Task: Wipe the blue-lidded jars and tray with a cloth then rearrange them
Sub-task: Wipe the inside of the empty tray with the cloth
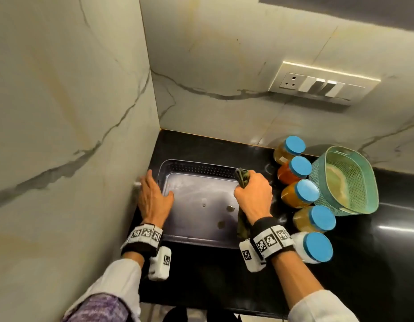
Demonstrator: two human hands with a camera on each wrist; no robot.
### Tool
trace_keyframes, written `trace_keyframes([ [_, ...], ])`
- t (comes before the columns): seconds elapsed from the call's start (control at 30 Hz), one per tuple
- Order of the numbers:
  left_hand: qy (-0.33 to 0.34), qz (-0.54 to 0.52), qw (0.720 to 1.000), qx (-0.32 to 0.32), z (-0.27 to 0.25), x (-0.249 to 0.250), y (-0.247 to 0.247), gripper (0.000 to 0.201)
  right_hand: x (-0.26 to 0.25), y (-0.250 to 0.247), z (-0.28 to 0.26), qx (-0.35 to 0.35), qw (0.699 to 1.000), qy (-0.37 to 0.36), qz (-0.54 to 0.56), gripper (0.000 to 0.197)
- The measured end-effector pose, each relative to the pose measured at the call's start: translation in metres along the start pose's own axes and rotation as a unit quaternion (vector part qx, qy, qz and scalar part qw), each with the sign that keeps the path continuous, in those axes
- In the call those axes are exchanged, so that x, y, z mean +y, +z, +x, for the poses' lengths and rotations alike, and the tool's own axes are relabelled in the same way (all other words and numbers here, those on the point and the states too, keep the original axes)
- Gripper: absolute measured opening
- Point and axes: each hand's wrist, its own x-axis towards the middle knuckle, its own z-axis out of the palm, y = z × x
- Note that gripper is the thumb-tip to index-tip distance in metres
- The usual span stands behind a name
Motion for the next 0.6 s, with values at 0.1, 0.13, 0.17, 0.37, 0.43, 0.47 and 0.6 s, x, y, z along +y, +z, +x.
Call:
trace_keyframes([
  [0.1, -0.016, 0.022, 0.998, -0.052, 0.004, -0.001, -0.001, 0.045, -0.002, 0.025, 0.01, -0.05, 0.994, -0.024, -0.093, 0.033],
  [0.13, -0.021, 0.034, 0.998, -0.057, -0.004, -0.001, -0.001, 0.04, -0.001, 0.032, 0.013, -0.063, 0.991, -0.028, -0.118, 0.036],
  [0.17, -0.03, 0.049, 0.996, -0.073, -0.014, -0.003, 0.001, 0.042, 0.002, 0.038, 0.016, -0.071, 0.988, -0.027, -0.136, 0.038],
  [0.37, -0.081, 0.038, 0.988, -0.125, -0.056, -0.012, 0.014, 0.062, 0.017, 0.067, 0.033, -0.077, 0.991, 0.04, -0.103, 0.038],
  [0.43, -0.074, -0.024, 0.992, -0.099, -0.052, -0.014, 0.02, 0.06, 0.019, 0.081, 0.033, -0.069, 0.994, 0.071, -0.04, 0.039],
  [0.47, -0.068, -0.047, 0.993, -0.082, -0.05, -0.015, 0.023, 0.056, 0.021, 0.089, 0.03, -0.062, 0.995, 0.083, -0.012, 0.04],
  [0.6, -0.04, -0.082, 0.995, -0.037, -0.052, -0.02, 0.023, 0.036, 0.028, 0.116, 0.026, -0.015, 0.989, 0.108, 0.099, 0.024],
])
